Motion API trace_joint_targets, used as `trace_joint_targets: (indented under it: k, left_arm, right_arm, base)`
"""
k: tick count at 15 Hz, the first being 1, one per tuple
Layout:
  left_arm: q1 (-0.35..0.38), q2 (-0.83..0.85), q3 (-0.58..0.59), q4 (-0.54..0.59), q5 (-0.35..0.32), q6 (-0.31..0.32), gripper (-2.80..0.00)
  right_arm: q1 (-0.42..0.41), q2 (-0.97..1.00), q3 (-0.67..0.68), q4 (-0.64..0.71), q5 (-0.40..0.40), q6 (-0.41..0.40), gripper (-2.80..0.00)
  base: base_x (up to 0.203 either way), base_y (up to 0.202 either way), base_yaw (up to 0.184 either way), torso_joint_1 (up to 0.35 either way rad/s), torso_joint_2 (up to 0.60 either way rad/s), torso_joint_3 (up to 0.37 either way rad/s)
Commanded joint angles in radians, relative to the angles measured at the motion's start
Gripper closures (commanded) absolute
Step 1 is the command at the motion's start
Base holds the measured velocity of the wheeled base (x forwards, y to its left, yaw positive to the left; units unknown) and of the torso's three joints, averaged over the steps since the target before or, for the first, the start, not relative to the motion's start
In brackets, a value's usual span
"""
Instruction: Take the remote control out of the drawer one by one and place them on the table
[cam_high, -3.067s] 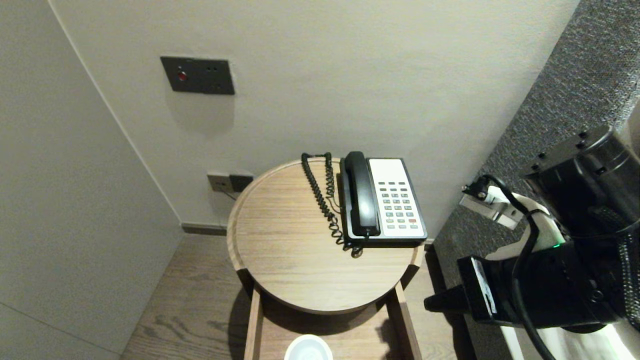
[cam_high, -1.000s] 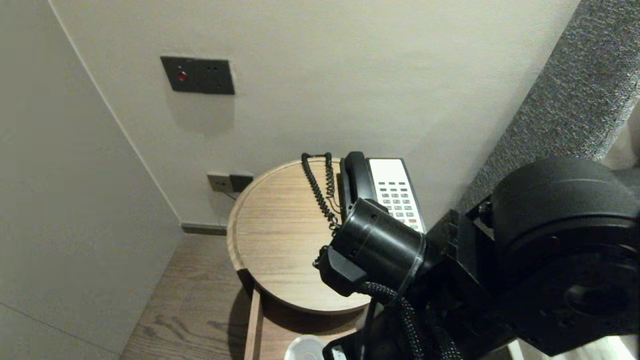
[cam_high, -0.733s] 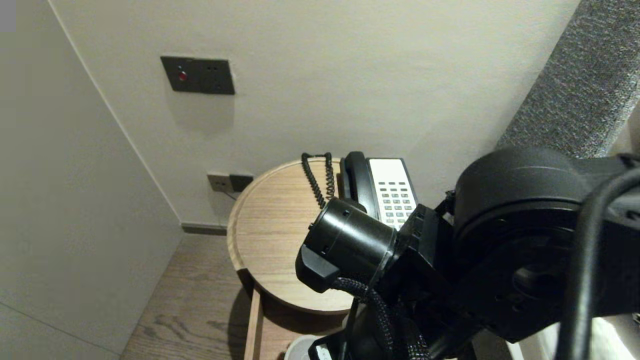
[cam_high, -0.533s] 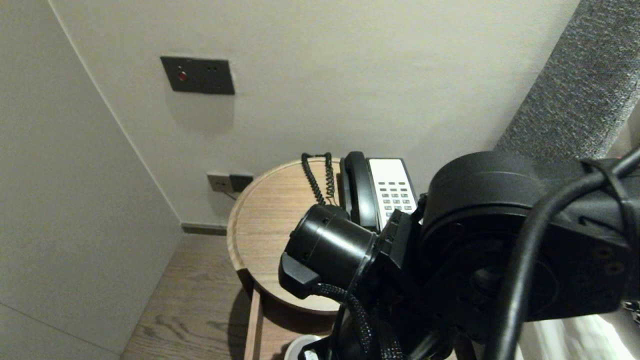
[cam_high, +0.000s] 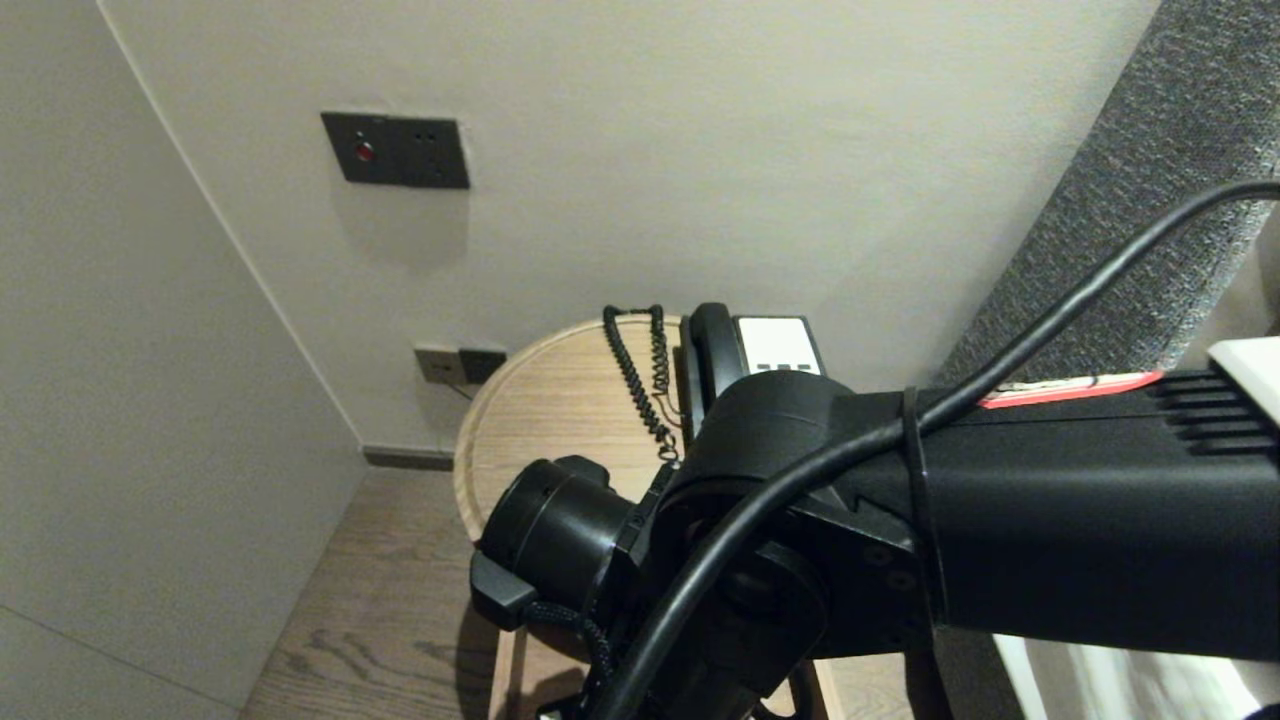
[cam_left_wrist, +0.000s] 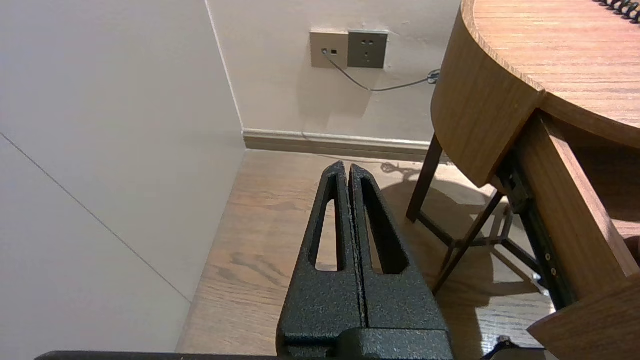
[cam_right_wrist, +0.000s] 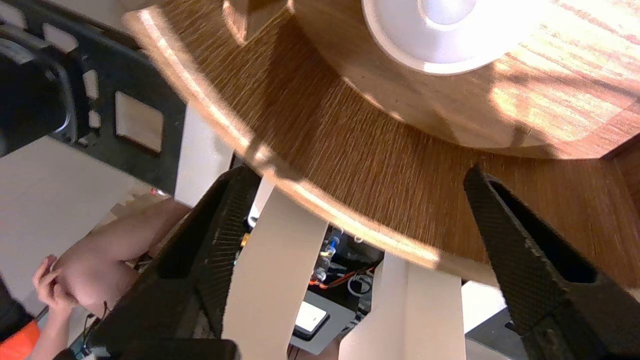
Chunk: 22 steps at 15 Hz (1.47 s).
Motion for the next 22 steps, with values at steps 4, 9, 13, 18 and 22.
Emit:
trace_joint_targets:
  k: [4, 9, 13, 18, 22]
  left_arm:
    - [0.0, -0.002, 0.0, 0.0, 0.0, 0.0, 0.0]
    - [0.0, -0.003, 0.0, 0.0, 0.0, 0.0, 0.0]
    - [0.0, -0.003, 0.0, 0.0, 0.0, 0.0, 0.0]
    - [0.0, -0.003, 0.0, 0.0, 0.0, 0.0, 0.0]
    - [0.0, -0.003, 0.0, 0.0, 0.0, 0.0, 0.0]
  right_arm:
    - [-0.078, 0.055, -0.006, 0.004, -0.013, 0.003, -2.8]
    - [-0.085, 0.097, -0.031, 0.004, -0.024, -0.001, -2.8]
    - [-0.083, 0.139, -0.047, 0.002, -0.025, -0.003, -2.8]
    - [-0.082, 0.165, -0.053, -0.004, -0.028, -0.005, -2.8]
    - [-0.084, 0.185, -0.062, -0.005, -0.029, -0.007, -2.8]
  base:
    - [0.0, 0.0, 0.0, 0.0, 0.0, 0.0]
    - [0.0, 0.0, 0.0, 0.0, 0.0, 0.0]
    - [0.0, 0.0, 0.0, 0.0, 0.0, 0.0]
    - [0.0, 0.0, 0.0, 0.0, 0.0, 0.0]
    - [0.0, 0.0, 0.0, 0.0, 0.0, 0.0]
